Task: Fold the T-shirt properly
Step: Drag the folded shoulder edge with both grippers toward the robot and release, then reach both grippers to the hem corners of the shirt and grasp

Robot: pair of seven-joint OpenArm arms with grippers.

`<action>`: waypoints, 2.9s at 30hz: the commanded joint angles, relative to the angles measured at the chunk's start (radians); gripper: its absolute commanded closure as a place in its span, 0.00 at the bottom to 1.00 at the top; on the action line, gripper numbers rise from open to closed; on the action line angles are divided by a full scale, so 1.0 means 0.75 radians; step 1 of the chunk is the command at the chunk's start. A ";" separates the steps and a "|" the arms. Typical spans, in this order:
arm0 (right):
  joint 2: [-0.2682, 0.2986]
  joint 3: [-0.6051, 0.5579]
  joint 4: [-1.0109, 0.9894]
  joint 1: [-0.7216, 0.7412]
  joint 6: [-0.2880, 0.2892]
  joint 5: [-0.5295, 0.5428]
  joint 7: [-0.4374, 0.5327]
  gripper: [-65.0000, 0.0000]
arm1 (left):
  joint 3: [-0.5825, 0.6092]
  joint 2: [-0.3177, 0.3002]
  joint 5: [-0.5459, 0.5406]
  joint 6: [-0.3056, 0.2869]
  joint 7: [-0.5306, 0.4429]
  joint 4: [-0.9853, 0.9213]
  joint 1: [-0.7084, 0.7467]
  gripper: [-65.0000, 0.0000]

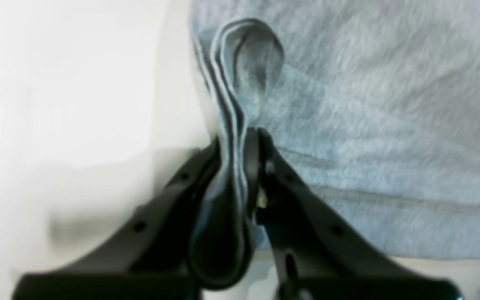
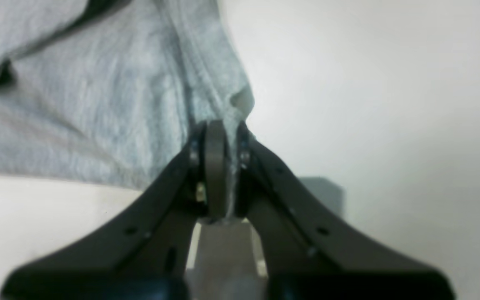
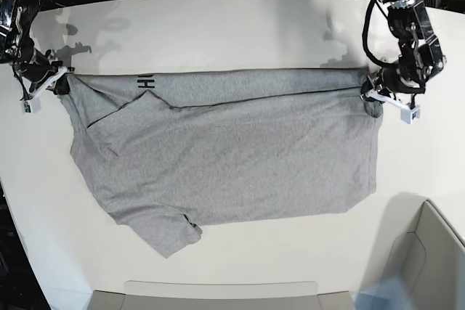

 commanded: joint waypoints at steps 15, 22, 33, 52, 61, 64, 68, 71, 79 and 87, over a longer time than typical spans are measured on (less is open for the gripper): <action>-0.064 0.105 0.441 -0.536 0.009 0.161 0.005 1.00 | -0.236 -0.125 0.007 0.006 0.068 0.107 0.282 1.00; -0.118 0.137 0.484 -0.565 0.009 0.155 0.005 1.00 | -0.226 -0.125 0.009 0.006 0.066 0.107 0.280 1.00; -0.116 0.172 0.642 -0.557 0.009 0.161 0.013 0.67 | -0.236 -0.125 0.011 0.014 0.082 0.418 0.296 0.78; -0.091 -0.110 0.523 0.227 0.005 -0.146 0.003 0.70 | -0.128 -0.002 0.011 0.008 0.086 0.453 0.018 0.81; -0.259 -0.339 -0.125 0.716 0.007 -0.467 0.026 0.70 | -0.113 0.000 0.011 0.008 0.086 0.408 0.010 0.81; -0.261 -0.431 -0.277 0.736 0.003 -0.471 0.110 0.70 | -0.113 0.000 0.011 0.008 0.086 0.408 0.012 0.81; -0.261 -0.460 -0.307 0.628 0.001 -0.471 0.114 0.70 | -0.113 0.000 0.011 0.008 0.084 0.408 0.008 0.81; -0.255 -0.454 -0.166 0.460 0.001 -0.471 0.073 0.70 | -0.115 0.000 0.011 0.008 0.084 0.408 0.006 0.81; -0.298 -0.391 0.396 0.112 0.003 -0.463 -0.134 0.70 | -0.115 0.000 0.011 0.008 0.082 0.387 0.004 0.81; -0.363 -0.284 0.294 0.550 0.003 -0.471 -0.132 0.70 | -0.113 0.000 0.005 0.008 0.082 0.334 -0.046 0.81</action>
